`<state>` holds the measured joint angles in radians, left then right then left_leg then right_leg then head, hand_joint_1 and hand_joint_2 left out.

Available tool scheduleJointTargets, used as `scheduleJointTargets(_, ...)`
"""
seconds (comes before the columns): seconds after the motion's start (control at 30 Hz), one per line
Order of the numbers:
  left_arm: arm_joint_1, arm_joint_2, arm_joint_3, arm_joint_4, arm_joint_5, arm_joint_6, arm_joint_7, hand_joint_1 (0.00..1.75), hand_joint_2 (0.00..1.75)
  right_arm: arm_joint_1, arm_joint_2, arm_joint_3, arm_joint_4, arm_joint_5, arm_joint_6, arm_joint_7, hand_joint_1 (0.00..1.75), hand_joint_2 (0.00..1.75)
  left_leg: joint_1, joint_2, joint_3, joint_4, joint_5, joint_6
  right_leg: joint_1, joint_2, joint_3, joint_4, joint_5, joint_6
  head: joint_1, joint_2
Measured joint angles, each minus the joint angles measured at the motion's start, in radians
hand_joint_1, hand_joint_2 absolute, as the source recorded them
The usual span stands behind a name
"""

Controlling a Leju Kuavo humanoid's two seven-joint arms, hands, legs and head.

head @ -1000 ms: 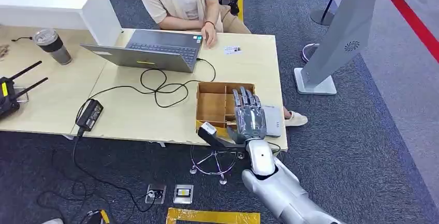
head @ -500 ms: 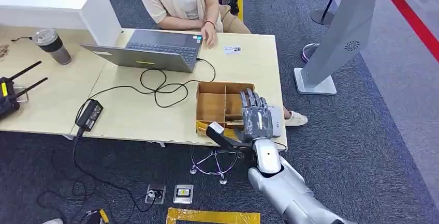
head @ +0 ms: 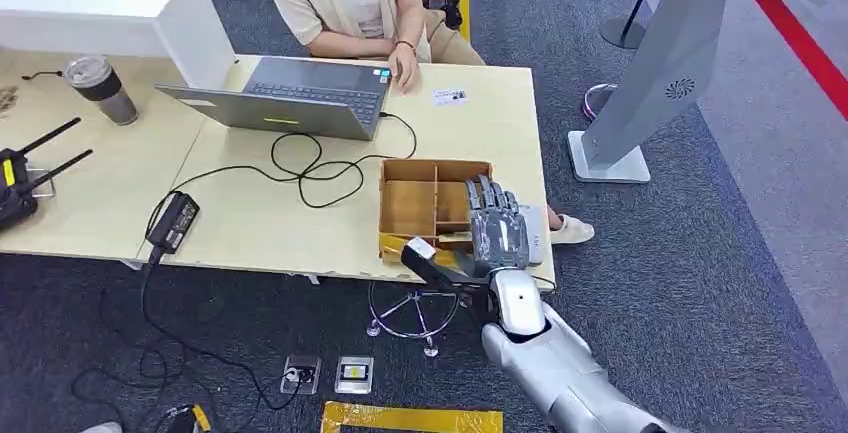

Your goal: Pass the card to the sensor for recognition and then transmit it.

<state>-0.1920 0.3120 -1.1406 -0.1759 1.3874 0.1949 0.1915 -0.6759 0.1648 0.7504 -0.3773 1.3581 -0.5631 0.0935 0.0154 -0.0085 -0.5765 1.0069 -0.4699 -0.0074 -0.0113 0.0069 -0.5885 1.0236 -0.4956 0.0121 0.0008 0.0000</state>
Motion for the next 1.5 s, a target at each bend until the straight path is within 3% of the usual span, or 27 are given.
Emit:
scheduleJointTargets(0.3, 0.000, 0.000, 0.001, 0.000, -0.001, -0.002, 0.000, 0.00, 0.00, 0.000, 0.000, 0.000, 0.000, -0.005, 0.001, -0.003, 0.00, 1.75, 0.000, 0.000, 0.000, 0.000, 0.000, 0.000, 0.000, 0.000, 0.000, 0.000, 0.000, 0.000, 0.000, 0.000)
scheduleJointTargets(0.33, 0.000, 0.000, 0.001, 0.000, -0.001, -0.002, 0.000, 0.00, 0.00, 0.000, -0.001, 0.000, 0.000, -0.004, 0.001, -0.003, 0.21, 1.75, 0.000, 0.000, 0.000, 0.000, 0.000, 0.000, 0.000, 0.000, 0.000, 0.000, 0.000, 0.000, 0.000, 0.000)
scheduleJointTargets(0.37, 0.000, 0.000, 0.001, 0.000, -0.002, -0.002, 0.000, 0.00, 0.00, 0.000, -0.001, 0.000, 0.000, -0.006, 0.001, -0.003, 1.75, 1.75, 0.000, 0.000, 0.000, 0.000, 0.000, 0.000, 0.000, 0.000, 0.000, 0.000, 0.000, 0.000, 0.000, 0.000)
scheduleJointTargets(1.37, 0.000, 0.000, 0.024, 0.000, -0.005, 0.002, -0.003, 0.00, 0.00, 0.000, 0.002, -0.010, 0.000, -0.039, 0.020, -0.026, 1.75, 1.75, 0.000, 0.000, 0.000, 0.000, 0.000, 0.000, 0.000, 0.000, 0.000, 0.000, 0.000, 0.000, 0.000, 0.000)
scheduleJointTargets(1.4, 0.000, 0.000, 0.024, 0.000, -0.005, 0.001, -0.004, 0.00, 0.00, 0.000, 0.003, -0.010, 0.000, -0.039, 0.020, -0.026, 0.26, 1.75, 0.000, 0.000, 0.000, 0.000, 0.000, 0.000, 0.000, 0.000, 0.000, 0.000, 0.000, 0.000, 0.000, 0.000)
scheduleJointTargets(1.43, 0.000, 0.000, 0.024, 0.000, -0.005, 0.001, -0.004, 0.00, 0.00, 0.000, 0.003, -0.010, 0.000, -0.039, 0.020, -0.026, 0.00, 1.75, 0.000, 0.000, 0.000, 0.000, 0.000, 0.000, 0.000, 0.000, 0.000, 0.000, 0.000, 0.000, 0.000, 0.000)
scheduleJointTargets(1.5, 0.001, 0.000, 0.024, 0.000, -0.006, 0.001, -0.006, 0.00, 0.00, 0.000, 0.003, -0.010, 0.000, -0.039, 0.021, -0.024, 0.00, 1.75, 0.000, 0.000, 0.000, 0.000, 0.000, 0.000, 0.000, 0.000, 0.000, 0.000, 0.000, 0.000, 0.000, 0.000)
